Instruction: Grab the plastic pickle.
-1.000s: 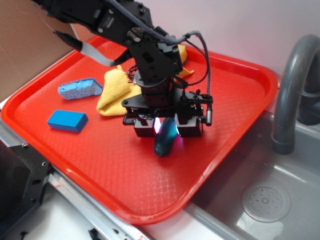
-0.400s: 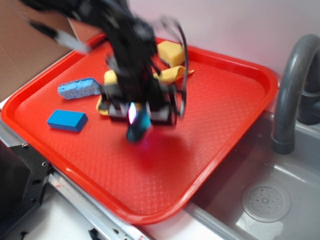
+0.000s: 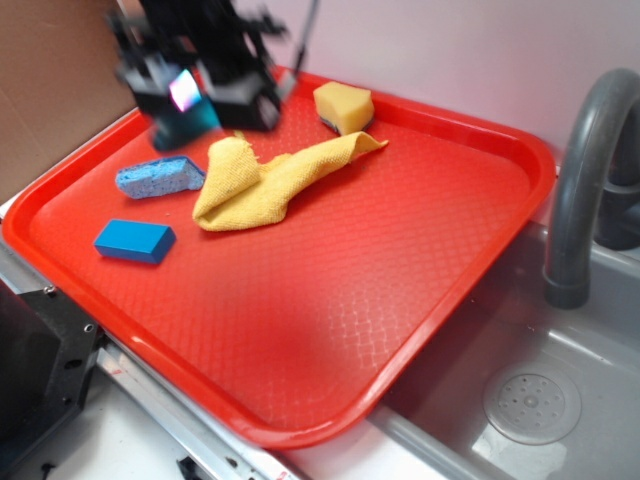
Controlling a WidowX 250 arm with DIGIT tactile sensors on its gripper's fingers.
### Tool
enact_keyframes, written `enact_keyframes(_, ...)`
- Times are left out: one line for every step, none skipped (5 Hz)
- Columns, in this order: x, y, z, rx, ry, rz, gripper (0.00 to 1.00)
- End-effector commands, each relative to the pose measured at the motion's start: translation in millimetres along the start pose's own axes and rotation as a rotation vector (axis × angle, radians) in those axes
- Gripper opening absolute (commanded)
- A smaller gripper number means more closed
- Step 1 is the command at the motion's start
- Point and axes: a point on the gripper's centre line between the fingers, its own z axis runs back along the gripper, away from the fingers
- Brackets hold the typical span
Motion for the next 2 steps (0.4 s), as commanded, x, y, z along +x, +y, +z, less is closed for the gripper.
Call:
enact_keyframes(-7, 19, 65, -0.145, -0.069, -0.054, 0.0)
enact_keyframes(-6, 13, 54, -0.089, -0.074, -0.063, 0.0)
